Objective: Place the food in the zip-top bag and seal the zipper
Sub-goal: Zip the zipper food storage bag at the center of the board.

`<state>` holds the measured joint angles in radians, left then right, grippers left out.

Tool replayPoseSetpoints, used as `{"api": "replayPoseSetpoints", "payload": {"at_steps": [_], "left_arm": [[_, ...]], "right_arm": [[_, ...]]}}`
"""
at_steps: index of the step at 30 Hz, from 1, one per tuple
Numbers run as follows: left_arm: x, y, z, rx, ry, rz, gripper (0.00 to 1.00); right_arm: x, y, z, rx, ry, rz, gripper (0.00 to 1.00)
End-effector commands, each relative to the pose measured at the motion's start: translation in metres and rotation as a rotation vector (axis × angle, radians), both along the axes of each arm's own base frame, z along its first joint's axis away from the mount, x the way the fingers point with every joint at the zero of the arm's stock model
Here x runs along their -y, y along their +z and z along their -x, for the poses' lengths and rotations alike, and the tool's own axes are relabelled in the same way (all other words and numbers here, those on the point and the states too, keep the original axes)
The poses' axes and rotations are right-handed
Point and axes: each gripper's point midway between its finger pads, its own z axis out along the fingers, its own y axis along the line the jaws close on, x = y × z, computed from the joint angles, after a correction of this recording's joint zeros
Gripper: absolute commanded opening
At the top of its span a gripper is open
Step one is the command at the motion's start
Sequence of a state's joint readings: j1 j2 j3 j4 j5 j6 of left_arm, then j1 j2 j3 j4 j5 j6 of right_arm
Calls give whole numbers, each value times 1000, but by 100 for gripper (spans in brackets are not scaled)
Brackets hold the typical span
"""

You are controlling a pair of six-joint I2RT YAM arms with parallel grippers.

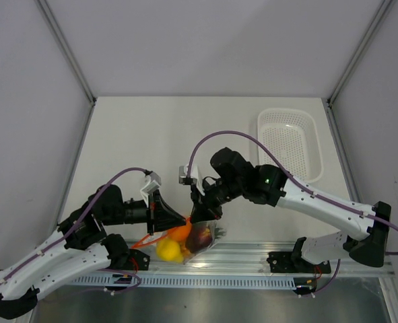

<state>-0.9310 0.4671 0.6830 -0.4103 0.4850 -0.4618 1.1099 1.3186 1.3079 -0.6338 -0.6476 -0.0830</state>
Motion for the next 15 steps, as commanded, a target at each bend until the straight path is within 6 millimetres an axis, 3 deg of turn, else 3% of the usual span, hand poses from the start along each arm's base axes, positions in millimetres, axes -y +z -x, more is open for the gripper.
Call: {"api": "replayPoseSetpoints", "payload": {"at_steps": [1, 6, 15], "left_arm": [[-2, 37, 5, 64, -18, 88, 1], [-6, 37, 5, 69, -2, 90, 1], [-15, 33, 6, 65, 30, 88, 0]], "right_arm": [[-6, 13, -7, 53, -41, -19, 0], [-4, 14, -38, 111, -243, -26, 0], [28, -4, -81, 71, -612, -19, 0]]}}
